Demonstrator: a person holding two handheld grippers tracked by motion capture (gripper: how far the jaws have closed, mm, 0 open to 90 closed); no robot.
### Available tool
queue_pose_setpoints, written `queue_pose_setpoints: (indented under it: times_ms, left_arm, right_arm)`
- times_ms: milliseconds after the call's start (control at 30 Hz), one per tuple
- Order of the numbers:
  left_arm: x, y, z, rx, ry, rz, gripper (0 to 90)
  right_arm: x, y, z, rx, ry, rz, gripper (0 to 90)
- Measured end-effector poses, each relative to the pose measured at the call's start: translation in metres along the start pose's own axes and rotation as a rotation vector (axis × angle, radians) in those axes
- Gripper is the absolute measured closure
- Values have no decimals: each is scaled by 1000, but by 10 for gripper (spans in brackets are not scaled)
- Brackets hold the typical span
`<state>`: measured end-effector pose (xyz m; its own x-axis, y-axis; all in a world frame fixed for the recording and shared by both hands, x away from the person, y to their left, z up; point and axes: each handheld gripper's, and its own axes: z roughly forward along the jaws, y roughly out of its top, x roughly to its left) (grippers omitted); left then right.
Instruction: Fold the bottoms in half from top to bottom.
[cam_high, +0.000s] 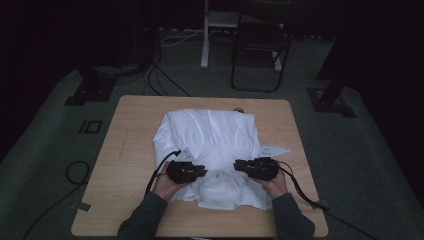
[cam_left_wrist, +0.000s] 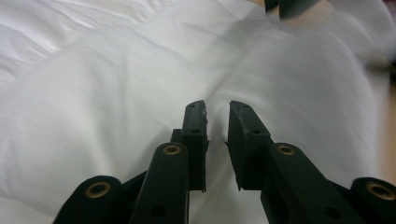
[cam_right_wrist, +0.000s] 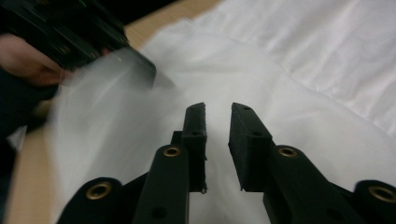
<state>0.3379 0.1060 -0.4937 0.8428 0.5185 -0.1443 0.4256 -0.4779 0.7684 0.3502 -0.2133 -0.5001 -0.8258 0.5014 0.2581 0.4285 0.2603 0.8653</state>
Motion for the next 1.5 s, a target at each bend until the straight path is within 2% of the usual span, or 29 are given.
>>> queue_pose_setpoints:
  times_ms: [67,167,267,333,400,467,533,600,667,700,767,833,867,967,1033,1133,1367,1500]
  left_arm:
    - [3,0,-1,3,32,-15,765]
    - [9,1,1,13,71,-34,754]
    - [17,4,3,21,130,-38,734]
    - [27,8,5,18,171,-53,721]
    - [40,12,8,23,232,-73,706]
    - [53,16,12,20,284,-95,694]
    - [65,18,16,19,322,-109,689]
    - [75,17,21,36,346,-119,679]
    - [81,13,25,58,343,-103,661]
    - [83,11,28,81,350,-90,659]
    - [85,5,32,103,354,-95,659]
    - [87,-2,33,103,347,-118,663]
    - [87,-6,34,88,342,-138,668]
    - [84,-14,31,55,339,-170,684]
    - [79,-19,27,52,333,-169,685]
    - [69,-27,20,43,317,-184,686]
    - [37,-46,3,55,308,-167,686]
    - [24,-54,-5,62,297,-160,685]
  right_arm:
    - [2,2,-5,0,-38,7,745]
    - [4,2,-1,19,-54,11,685]
    - [4,0,9,51,-124,0,616]
    - [-2,2,16,71,-191,0,587]
    - [-12,6,24,77,-237,16,554]
    - [-22,11,32,81,-302,34,543]
    - [-33,16,40,82,-352,43,530]
    - [-42,19,48,99,-412,53,519]
    - [-51,19,56,122,-463,50,516]
    - [-55,17,60,141,-480,51,512]
    - [-61,13,65,173,-511,67,498]
    - [-63,8,70,199,-518,87,488]
    - [-63,6,71,196,-515,97,486]
    - [-61,-1,68,152,-503,114,485]
    - [-58,-5,65,142,-483,111,485]
    - [-47,-10,60,144,-464,106,485]
    - [-13,-26,49,152,-446,88,487]
    - [3,-35,42,148,-428,91,486]
